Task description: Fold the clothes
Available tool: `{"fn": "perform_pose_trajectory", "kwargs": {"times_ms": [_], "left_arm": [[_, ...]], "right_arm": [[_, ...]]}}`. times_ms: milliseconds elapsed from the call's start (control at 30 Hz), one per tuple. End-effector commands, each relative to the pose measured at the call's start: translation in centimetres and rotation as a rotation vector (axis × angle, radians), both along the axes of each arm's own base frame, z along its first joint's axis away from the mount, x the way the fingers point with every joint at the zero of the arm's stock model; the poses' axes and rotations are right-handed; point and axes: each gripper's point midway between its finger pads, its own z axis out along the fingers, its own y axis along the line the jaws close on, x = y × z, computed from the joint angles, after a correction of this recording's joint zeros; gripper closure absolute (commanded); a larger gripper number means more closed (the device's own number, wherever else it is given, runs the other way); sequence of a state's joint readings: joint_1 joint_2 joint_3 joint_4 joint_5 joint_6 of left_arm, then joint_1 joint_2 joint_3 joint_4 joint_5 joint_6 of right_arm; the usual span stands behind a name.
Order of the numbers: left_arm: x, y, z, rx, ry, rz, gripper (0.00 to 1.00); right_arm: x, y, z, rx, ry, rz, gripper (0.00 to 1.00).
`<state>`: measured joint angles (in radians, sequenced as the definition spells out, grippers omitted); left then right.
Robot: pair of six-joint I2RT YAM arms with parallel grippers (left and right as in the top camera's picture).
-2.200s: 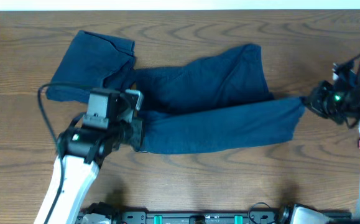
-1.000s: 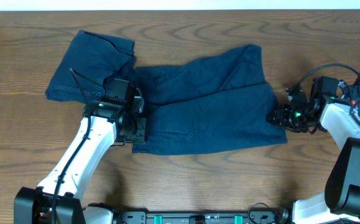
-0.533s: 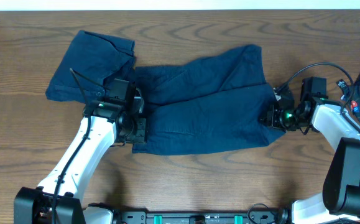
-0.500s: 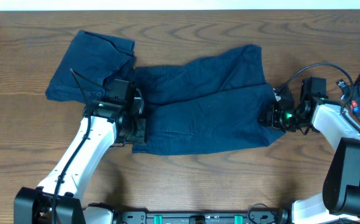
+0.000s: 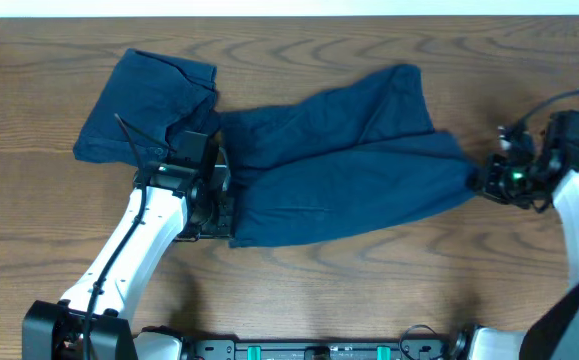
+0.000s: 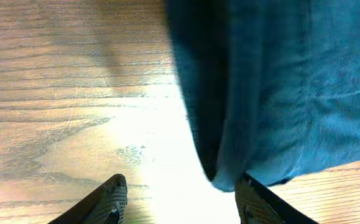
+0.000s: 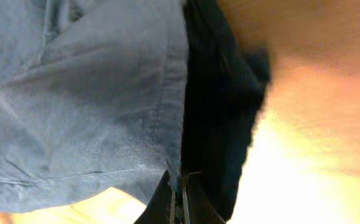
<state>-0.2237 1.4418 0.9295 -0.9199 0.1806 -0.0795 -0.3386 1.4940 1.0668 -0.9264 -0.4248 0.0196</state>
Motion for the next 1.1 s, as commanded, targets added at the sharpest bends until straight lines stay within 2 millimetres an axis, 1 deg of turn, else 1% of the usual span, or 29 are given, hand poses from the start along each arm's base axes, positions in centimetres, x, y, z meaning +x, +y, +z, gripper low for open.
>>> {"fn": "perform_pose_trajectory", "kwargs": {"times_ms": [0,100,233,300,433,500,533,567,633,667,700,767,833,867,933,967,1000,1067], "left_arm": [[0.0,0.1,0.3,-0.005,-0.006,0.016,0.36],[0.0,-0.2,0.4,-0.019,-0.003,0.016,0.32],[-0.6,-2.8,0.7,-0.176,0.027,0.005,0.31],[-0.8,-3.4,0.4,-0.216,0.035,0.003,0.30],[-0.7,-3.7,-1.0,-0.237,0.015,-0.001,0.30],[-0.7,-4.6,-1.1,-0.290,0.009,-0.008,0.31],[-0.8,-5.0,-1.1,-0.319,0.011,-0.013,0.34],[-0.9,-5.4,-1.0,-0.341,0.015,-0.017,0.41],[-1.4,-5.7,-0.9,-0.367,0.037,-0.018,0.68],[-1.7,-5.8,-0.9,-0.372,0.050,-0.016,0.87],[-2.0,-5.9,-0.8,-0.381,0.063,-0.015,0.94],[-2.4,-6.4,-0.1,-0.420,0.083,-0.029,0.94],[-2.2,-6.6,1.5,-0.451,0.080,-0.051,0.94],[-1.8,-6.4,2.7,-0.457,0.072,-0.046,0.94],[-0.4,-5.9,6.2,-0.464,0.029,-0.028,0.94],[0.4,-5.7,8.4,-0.469,-0.008,-0.022,0.94],[1.3,-5.4,11.2,-0.475,-0.064,-0.026,0.94],[2.6,-5.1,16.7,-0.482,-0.198,-0.073,0.94]], "right_arm": [[-0.6,-1.1,0.1,-0.039,0.034,-0.052,0.99],[-1.0,-0.9,0.0,-0.032,0.051,-0.052,0.99],[-0.9,-0.9,0.0,-0.033,0.047,-0.052,0.99],[-0.9,-0.9,0.0,-0.030,0.047,-0.051,0.99],[-0.9,-0.8,0.1,-0.026,0.044,-0.050,0.99],[-0.7,-0.6,0.2,-0.011,0.035,-0.047,0.99],[-0.7,-0.6,0.2,-0.009,0.033,-0.046,0.99],[-0.7,-0.5,0.2,-0.008,0.031,-0.046,0.99],[-0.6,-0.5,0.2,-0.008,0.030,-0.046,0.99],[-0.6,-0.6,0.2,-0.008,0.029,-0.046,0.99],[-0.6,-0.6,0.3,-0.007,0.029,-0.050,0.99],[-0.3,-0.5,0.5,0.003,0.018,-0.058,0.99],[0.1,-0.4,1.2,0.031,-0.005,-0.058,0.99],[0.4,-0.2,2.0,0.056,-0.025,-0.059,0.99],[0.9,0.0,3.8,0.108,-0.072,-0.060,0.99],[1.2,0.0,5.0,0.125,-0.103,-0.061,0.99],[1.6,-0.1,6.4,0.132,-0.140,-0.062,0.99],[2.1,-0.4,9.8,0.132,-0.227,-0.057,0.99]]}}
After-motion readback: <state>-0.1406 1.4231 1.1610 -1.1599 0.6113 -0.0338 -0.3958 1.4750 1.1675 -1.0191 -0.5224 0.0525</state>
